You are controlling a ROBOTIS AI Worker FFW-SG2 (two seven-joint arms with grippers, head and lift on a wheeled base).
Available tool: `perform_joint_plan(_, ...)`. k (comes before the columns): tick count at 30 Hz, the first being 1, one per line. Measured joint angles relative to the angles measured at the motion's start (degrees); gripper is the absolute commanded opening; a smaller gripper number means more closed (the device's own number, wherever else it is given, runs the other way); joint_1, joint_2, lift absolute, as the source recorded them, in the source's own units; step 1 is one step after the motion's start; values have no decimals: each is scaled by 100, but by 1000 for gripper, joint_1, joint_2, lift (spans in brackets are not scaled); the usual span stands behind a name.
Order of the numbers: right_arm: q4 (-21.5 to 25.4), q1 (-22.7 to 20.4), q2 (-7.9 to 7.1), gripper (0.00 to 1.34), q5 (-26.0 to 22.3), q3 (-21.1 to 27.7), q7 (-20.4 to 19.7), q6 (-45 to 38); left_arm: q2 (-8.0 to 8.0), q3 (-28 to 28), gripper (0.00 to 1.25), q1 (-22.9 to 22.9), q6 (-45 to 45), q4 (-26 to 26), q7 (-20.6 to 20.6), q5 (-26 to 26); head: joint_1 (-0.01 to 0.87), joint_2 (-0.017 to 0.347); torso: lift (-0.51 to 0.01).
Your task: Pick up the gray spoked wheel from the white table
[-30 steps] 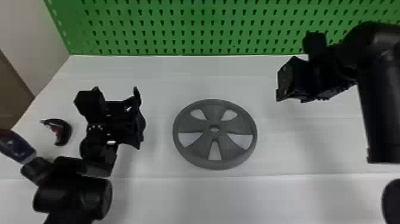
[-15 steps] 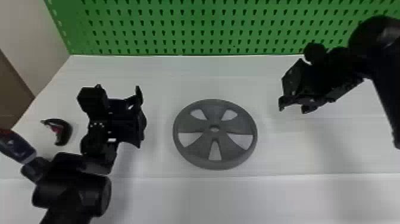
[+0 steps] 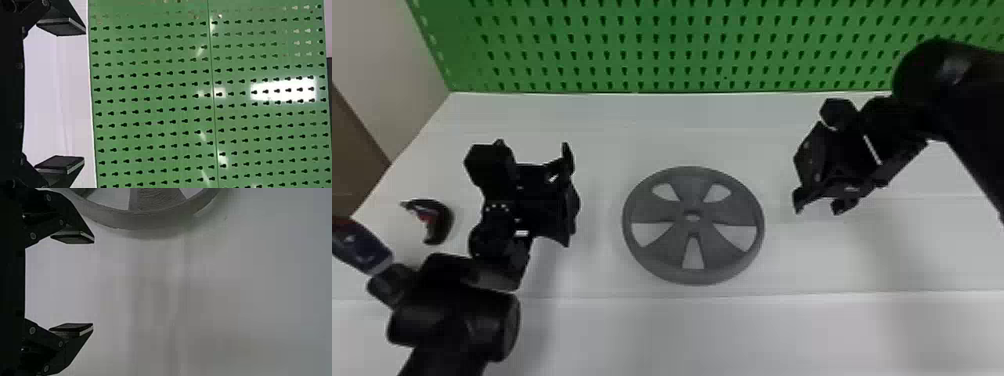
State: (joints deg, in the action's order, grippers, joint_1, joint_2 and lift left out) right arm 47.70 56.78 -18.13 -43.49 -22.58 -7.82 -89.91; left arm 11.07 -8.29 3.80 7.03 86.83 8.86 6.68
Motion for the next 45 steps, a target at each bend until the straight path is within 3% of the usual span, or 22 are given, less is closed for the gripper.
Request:
perform_joint_plan(10, -452, 105, -14, 864, -235, -19, 0, 0, 0, 1, 1121, 15, 0, 0, 1, -15, 806, 44, -98)
perform_joint_plan(33, -479, 240, 5, 864, -323, -638, 0, 27, 0, 9, 1121, 15, 0, 0, 1, 4, 806, 44, -98)
perform_joint_plan(41, -855, 379, 127, 864, -350, -718, -16, 254, 0, 7, 1121, 22, 0, 0, 1, 9, 806, 44, -98)
perform_joint_plan(43, -928, 420, 165, 864, -387, -712, -164, 333, 0, 1, 1121, 29, 0, 0, 1, 9, 806, 44, -98)
perform_joint_plan(45, -967, 458, 194, 864, -621, -707, -768, 399, 0, 1, 1121, 32, 0, 0, 1, 14, 806, 44, -98)
